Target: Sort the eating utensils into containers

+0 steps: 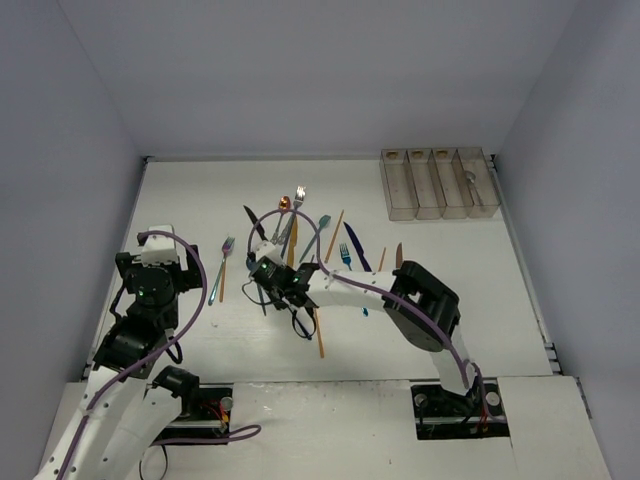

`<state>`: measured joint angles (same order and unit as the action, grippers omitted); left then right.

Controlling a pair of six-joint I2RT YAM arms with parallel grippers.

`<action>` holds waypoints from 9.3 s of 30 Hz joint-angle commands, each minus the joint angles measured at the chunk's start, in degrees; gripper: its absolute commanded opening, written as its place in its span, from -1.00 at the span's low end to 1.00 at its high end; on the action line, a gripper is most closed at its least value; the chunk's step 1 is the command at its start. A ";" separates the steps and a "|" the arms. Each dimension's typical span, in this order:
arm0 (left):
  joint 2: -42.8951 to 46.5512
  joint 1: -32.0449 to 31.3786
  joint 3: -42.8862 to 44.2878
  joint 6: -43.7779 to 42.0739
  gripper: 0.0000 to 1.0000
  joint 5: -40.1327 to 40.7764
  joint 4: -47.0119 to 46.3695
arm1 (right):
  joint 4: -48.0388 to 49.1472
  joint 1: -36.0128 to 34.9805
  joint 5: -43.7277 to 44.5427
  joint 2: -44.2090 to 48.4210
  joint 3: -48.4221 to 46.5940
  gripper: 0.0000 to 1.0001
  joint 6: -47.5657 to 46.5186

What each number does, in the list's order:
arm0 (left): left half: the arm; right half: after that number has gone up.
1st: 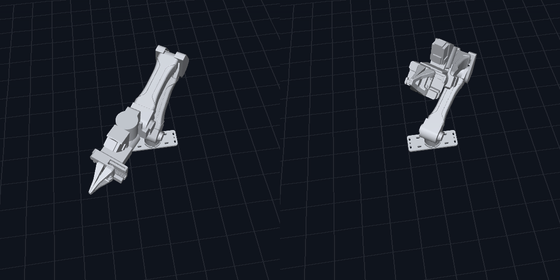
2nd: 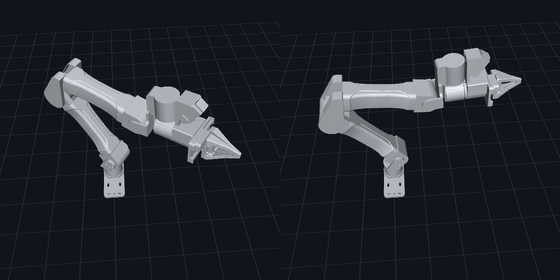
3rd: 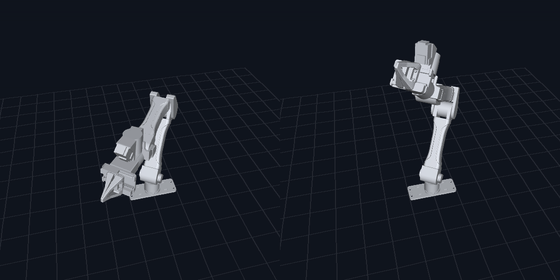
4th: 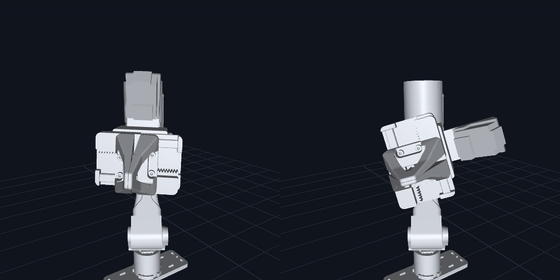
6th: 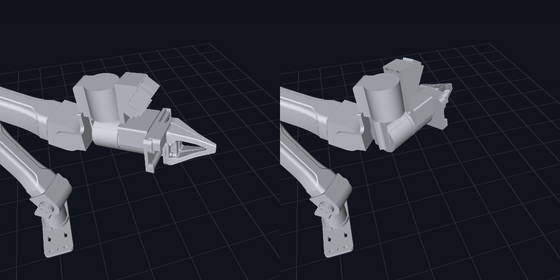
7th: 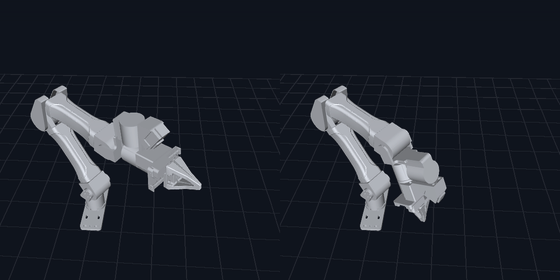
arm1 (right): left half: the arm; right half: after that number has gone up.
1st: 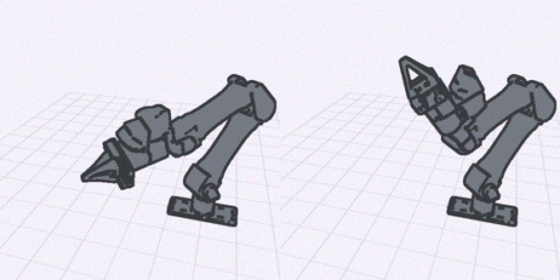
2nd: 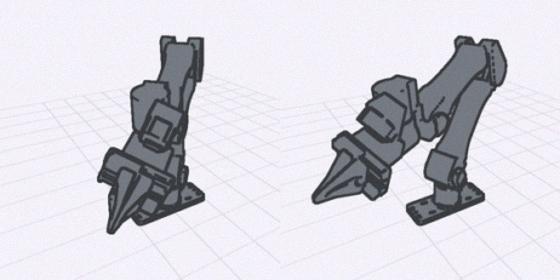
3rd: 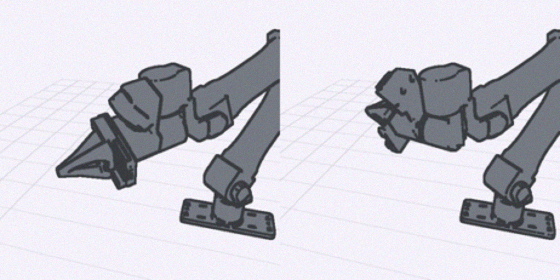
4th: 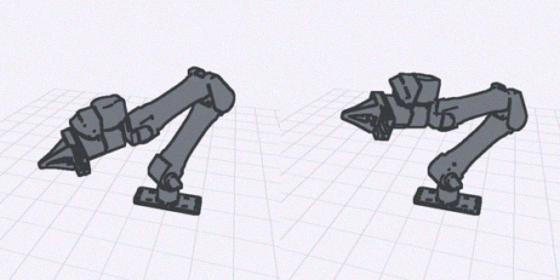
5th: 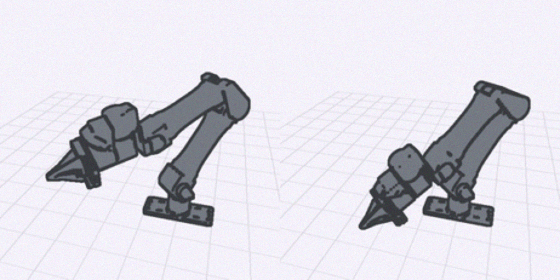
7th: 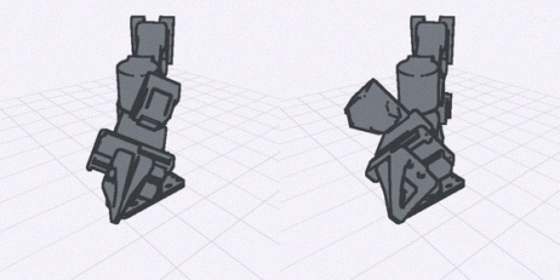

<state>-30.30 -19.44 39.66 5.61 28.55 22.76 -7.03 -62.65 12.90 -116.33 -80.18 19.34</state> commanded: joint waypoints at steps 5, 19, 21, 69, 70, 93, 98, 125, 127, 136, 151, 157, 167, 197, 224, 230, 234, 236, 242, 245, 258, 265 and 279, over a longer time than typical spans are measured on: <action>0.56 0.19 2.70 0.56 0.83 -0.15 -2.10 | 0.56 11.44 11.63 20.13 -6.81 -1.00 -21.01; 1.10 0.09 2.17 -0.33 0.83 -4.57 -2.54 | 18.56 51.92 1.95 20.50 -8.67 -1.00 -44.28; 0.87 -0.07 2.02 -0.39 0.83 -4.86 -2.61 | 19.90 57.22 -0.59 17.30 -11.26 -1.00 -45.45; -17.91 -1.22 7.21 20.37 0.83 -13.51 -4.59 | 25.92 65.92 -1.78 -1.88 -24.97 0.06 -37.62; -19.12 -2.01 8.13 22.32 0.83 -13.52 -4.08 | 25.87 64.47 0.12 1.92 -22.78 0.09 -36.78; -51.44 -12.81 11.01 39.71 0.38 -5.93 -1.93 | 17.60 52.63 -6.04 57.09 30.34 0.67 0.11; -57.16 -12.81 10.83 41.31 0.18 -7.16 -4.06 | 17.33 52.62 -9.40 58.93 36.36 0.71 0.17; -48.73 -12.90 16.88 38.16 -1.00 -13.26 -10.34 | 18.30 38.82 -30.43 54.65 36.76 0.78 -6.72; -46.33 -12.94 17.64 38.76 -1.00 -15.12 -13.93 | 20.26 35.23 -31.82 53.68 35.80 0.79 -6.21; -40.77 -13.37 18.29 46.27 -1.00 -23.82 -21.99 | 30.49 19.84 -28.36 48.60 31.87 0.78 -3.70; -38.79 -19.06 18.54 48.14 -1.00 -22.91 -27.50 | 36.34 16.07 -23.80 40.76 28.11 0.55 -3.00; -38.81 -20.26 19.10 46.84 -1.00 -21.95 -27.50 | 37.37 15.98 -22.47 38.61 27.02 0.28 -2.62; -39.80 -20.81 19.08 46.00 -1.00 -21.58 -27.68 | 37.44 16.04 -20.42 37.78 26.99 -0.95 -1.15; -30.25 -0.47 18.11 11.49 0.70 -13.43 -2.22 | 20.38 53.89 4.59 15.08 -1.96 -1.00 -28.21; -38.56 -4.29 13.43 6.79 0.70 -16.08 -8.36 | 18.47 76.81 -18.82 -13.54 -21.71 -0.92 -38.50; -38.97 -4.29 13.43 6.79 0.70 -16.66 -8.85 | 18.46 76.89 -19.88 -13.08 -21.58 -0.47 -37.67; -38.79 -4.29 13.51 7.03 0.70 -17.61 -9.89 | 18.54 76.56 -20.64 -8.49 -20.32 -0.07 -36.04; -39.00 -4.26 13.90 7.85 0.70 -18.31 -9.99 | 18.54 75.98 -20.70 -4.83 -19.57 0.07 -34.19; -43.52 -4.26 18.90 9.42 0.69 -22.38 -8.40 | 18.46 72.57 -18.86 9.59 -13.58 0.19 -29.08; -47.13 -4.38 22.82 8.33 0.64 -23.80 -7.07 | 18.46 70.17 -16.21 17.34 -9.48 0.21 -25.51; -72.55 -4.18 45.22 0.86 0.31 -21.17 -1.45 | 18.54 60.44 -12.37 44.71 14.62 0.22 -2.64; -83.02 -2.98 53.51 0.18 0.19 -23.15 -1.24 | 18.22 56.78 -18.06 56.77 27.04 0.25 -0.59; -93.45 -1.56 61.97 2.17 -0.03 -27.22 -2.24 | 13.56 55.00 -24.37 69.91 36.89 0.42 -1.13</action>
<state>-123.67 -20.99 97.65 7.30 2.53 22.04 4.89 -7.20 -9.67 -47.63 -43.27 19.06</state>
